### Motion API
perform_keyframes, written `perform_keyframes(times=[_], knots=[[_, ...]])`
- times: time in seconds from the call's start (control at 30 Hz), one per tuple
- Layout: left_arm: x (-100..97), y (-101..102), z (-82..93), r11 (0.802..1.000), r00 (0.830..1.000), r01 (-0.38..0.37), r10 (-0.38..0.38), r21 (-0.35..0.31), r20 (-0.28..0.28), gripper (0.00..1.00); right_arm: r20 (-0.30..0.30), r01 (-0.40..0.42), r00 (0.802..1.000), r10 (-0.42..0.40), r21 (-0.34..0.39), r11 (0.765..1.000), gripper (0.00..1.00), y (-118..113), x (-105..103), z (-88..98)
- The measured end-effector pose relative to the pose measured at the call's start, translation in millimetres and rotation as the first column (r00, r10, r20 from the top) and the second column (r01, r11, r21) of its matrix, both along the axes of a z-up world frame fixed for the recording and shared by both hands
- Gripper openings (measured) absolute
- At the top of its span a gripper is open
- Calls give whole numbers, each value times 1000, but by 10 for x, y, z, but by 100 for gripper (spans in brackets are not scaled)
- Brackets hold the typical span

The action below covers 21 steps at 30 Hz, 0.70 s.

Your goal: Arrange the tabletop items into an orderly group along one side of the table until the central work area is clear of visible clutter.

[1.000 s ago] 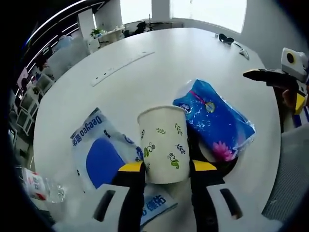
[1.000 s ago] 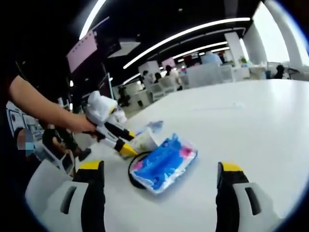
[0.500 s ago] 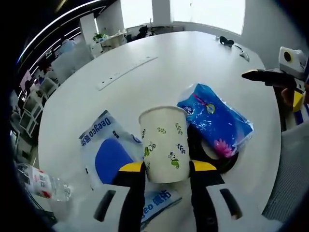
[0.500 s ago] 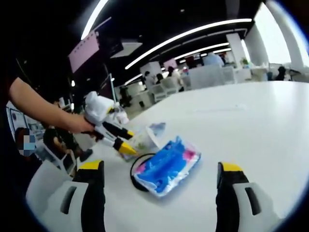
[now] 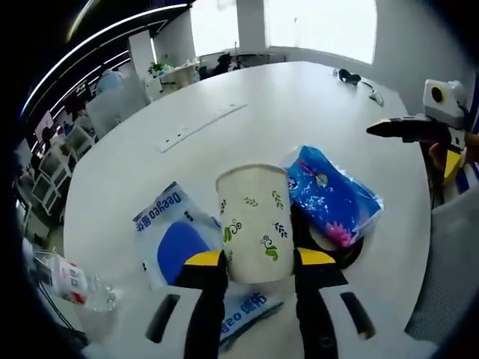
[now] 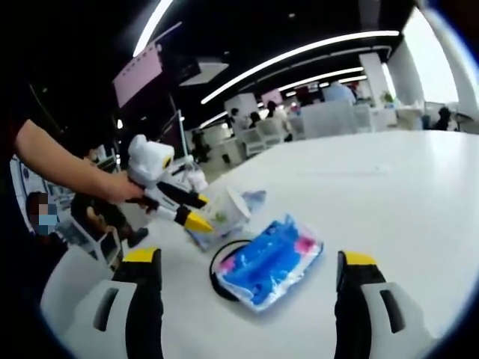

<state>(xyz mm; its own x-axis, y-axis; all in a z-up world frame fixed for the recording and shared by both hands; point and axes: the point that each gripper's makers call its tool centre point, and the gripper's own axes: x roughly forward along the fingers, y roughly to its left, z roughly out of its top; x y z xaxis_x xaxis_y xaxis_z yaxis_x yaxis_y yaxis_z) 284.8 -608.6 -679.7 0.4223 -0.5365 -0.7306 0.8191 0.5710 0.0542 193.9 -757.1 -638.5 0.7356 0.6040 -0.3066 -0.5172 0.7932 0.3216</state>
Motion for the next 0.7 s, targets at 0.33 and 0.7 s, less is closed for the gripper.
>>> perform_keyframes(times=[0.33,0.7], knots=[[-46,-71,245,997,998,28,-24,-75,51,35,18,-33,999,33,3,999,94,132,72,93],[-197,-139,395,987,992,91,-79,-132,97,35,60,-87,994,87,-2,996,86,276,72,214]])
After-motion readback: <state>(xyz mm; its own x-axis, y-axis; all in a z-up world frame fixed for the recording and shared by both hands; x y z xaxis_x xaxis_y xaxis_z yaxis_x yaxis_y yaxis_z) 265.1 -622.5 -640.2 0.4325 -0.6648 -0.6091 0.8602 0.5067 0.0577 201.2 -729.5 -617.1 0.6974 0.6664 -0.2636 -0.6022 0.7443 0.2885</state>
